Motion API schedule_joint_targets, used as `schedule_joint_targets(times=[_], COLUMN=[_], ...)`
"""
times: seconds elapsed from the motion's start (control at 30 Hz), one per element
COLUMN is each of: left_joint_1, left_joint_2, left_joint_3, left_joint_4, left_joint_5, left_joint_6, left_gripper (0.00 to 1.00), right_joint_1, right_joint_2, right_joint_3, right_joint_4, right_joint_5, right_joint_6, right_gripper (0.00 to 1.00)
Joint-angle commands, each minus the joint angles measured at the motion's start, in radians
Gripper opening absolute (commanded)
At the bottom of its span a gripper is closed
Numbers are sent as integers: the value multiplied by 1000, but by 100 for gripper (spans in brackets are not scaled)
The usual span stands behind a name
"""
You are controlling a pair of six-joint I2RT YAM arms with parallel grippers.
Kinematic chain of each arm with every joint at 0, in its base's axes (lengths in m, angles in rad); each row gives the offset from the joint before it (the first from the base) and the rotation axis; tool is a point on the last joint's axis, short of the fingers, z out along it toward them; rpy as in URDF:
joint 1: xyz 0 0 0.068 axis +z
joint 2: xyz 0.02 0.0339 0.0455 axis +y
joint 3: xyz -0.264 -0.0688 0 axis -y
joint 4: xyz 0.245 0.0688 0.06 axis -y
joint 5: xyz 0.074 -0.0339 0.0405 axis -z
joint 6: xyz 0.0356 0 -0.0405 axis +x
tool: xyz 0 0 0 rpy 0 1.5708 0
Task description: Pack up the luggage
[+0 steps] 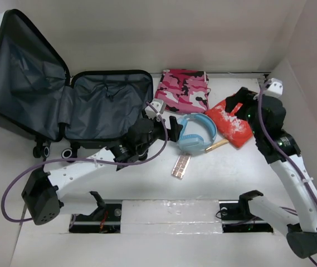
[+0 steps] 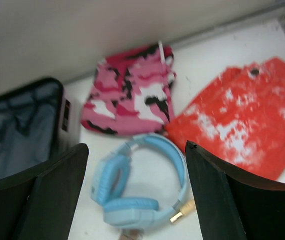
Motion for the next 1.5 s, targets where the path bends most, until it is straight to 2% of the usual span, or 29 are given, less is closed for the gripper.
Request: schedule_joint_targets(times=[0.0, 0.1, 0.17, 0.23, 0.27, 0.33, 0.4, 0.47, 0.6, 0.63, 0.73, 0.8, 0.97, 1.13, 1.2, 1.23, 1.37, 1.47], left_joint_1=[-1, -1, -50, -111, -172, -216, -239, -239, -257, -257, -257, -257, -257, -239, -213, -213, -201, -201], left_joint_2=[15, 61, 116, 162, 223, 300, 433, 565, 781, 817, 920, 948, 1010, 1033, 1073, 1084, 1129, 1129], left_joint_3=[45, 55, 108, 171, 200, 274, 398, 522, 736, 772, 871, 897, 955, 955, 1003, 1012, 1038, 1038], left_joint_4=[62, 71, 60, 60, 41, 2, -77, -131, -265, -303, -346, -355, -351, -337, -361, -371, -391, -382], left_joint_5=[56, 131, 131, 30, -2, -60, -38, 13, 29, 28, -28, -94, -152, -142, -116, -85, -67, -53], left_joint_6=[28, 59, 82, 150, 177, 221, 273, 284, 333, 344, 344, 344, 359, 337, 317, 303, 303, 312], left_gripper=[83, 78, 74, 71, 70, 70, 69, 69, 60, 60, 59, 59, 59, 58, 53, 43, 26, 26], right_joint_1=[-6, -6, -6, -6, -6, -6, -6, -6, -15, -15, -15, -15, -15, -15, -15, -15, -15, -15], right_joint_2=[-10, -10, -10, -10, -10, -10, -10, -10, -30, -30, -39, -39, -49, -49, -58, -58, -67, -76], right_joint_3=[125, 168, 184, 214, 225, 250, 283, 293, 271, 261, 251, 215, 173, 147, 138, 138, 129, 129], right_joint_4=[49, 59, 59, 70, 70, 32, 9, -11, -20, -20, -30, -30, -30, -17, -17, -17, -17, -17], right_joint_5=[21, 21, 21, 12, 12, 12, 21, 30, 39, 39, 19, -4, -36, -50, -50, -59, -59, -59], right_joint_6=[-1, -11, -11, -11, -11, -11, -11, -21, -21, -31, -31, -31, -40, -49, -49, -49, -49, -49], right_gripper=[84, 84, 76, 67, 47, 24, 0, 0, 24, 32, 41, 43, 43, 43, 43, 43, 43, 43])
